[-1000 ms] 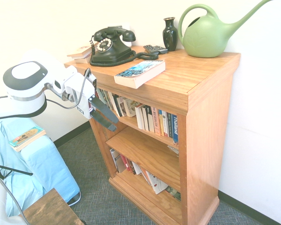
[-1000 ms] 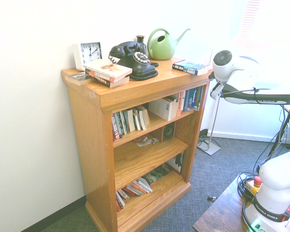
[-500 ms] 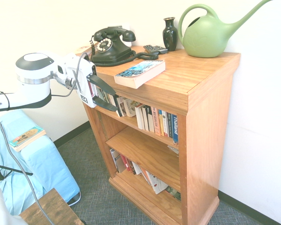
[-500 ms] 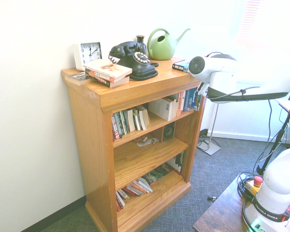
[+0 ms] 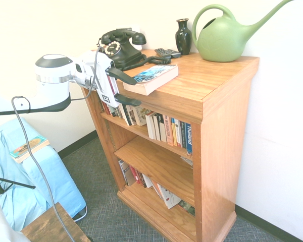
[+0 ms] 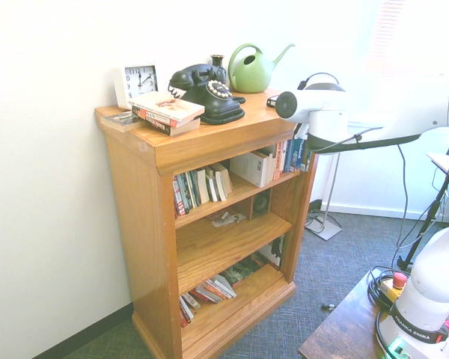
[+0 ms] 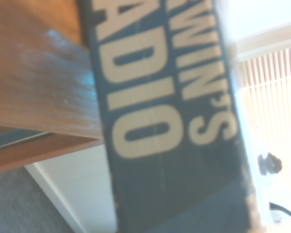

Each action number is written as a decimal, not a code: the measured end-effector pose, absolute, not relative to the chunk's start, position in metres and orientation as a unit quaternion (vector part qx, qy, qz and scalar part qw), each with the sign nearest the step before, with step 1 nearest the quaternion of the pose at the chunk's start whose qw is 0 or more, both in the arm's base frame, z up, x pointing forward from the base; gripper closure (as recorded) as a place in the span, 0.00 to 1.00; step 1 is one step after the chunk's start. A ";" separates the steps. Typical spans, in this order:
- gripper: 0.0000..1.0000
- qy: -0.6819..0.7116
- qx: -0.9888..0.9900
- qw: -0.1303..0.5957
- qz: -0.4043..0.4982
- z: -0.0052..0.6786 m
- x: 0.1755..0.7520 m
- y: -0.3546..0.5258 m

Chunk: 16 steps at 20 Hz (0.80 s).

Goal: Shelf the books

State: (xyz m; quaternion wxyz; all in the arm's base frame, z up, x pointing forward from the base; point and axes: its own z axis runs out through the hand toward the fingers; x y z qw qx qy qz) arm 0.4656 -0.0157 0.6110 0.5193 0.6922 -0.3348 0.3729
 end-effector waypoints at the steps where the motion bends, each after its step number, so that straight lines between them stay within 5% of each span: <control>1: 0.00 -0.333 0.690 0.523 0.374 0.612 0.465 -0.014; 16: 0.00 -0.302 0.687 0.533 0.390 0.604 0.494 -0.007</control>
